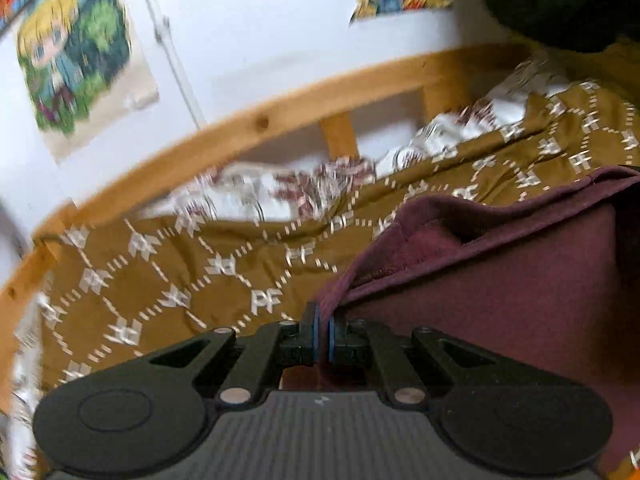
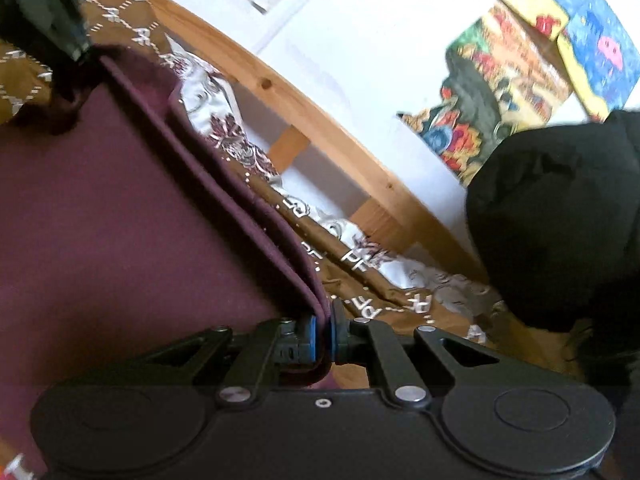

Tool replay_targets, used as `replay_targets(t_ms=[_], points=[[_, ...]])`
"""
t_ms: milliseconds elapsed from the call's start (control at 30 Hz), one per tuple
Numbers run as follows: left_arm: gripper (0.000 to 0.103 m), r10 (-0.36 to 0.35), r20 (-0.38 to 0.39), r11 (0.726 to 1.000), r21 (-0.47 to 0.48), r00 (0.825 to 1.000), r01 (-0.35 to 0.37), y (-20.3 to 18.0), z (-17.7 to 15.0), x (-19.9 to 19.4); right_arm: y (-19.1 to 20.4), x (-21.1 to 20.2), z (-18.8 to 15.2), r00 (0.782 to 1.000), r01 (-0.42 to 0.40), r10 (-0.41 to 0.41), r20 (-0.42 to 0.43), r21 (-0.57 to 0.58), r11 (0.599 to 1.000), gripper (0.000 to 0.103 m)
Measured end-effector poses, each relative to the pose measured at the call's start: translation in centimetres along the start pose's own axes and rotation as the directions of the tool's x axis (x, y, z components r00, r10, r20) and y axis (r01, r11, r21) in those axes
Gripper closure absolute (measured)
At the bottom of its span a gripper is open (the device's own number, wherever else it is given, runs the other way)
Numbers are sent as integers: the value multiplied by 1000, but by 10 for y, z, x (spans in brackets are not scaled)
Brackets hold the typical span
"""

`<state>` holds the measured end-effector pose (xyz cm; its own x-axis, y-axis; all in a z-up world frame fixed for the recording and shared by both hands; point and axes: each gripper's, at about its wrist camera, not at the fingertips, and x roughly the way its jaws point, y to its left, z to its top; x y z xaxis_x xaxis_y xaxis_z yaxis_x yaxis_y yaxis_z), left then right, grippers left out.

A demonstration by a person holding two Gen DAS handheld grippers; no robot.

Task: Fold small clothes
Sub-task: 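Lift the hem with both tools and fold it toward the collar, then lay the hem near the collar and open both tools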

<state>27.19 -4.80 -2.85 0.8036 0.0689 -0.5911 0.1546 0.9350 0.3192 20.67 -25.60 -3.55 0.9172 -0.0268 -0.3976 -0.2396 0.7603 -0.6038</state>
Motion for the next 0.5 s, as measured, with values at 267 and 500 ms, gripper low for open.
replay_targets(t_ms=[267,500], points=[[97,-77,-68,990,-120,995,68,10,-13,49,16,52,-8,998,-38,40,-57,49,998,97],[44,-127,-69,965,-240,990,107,31,-13,50,13,56,-23,994,-54,67,-85,147,988,73]])
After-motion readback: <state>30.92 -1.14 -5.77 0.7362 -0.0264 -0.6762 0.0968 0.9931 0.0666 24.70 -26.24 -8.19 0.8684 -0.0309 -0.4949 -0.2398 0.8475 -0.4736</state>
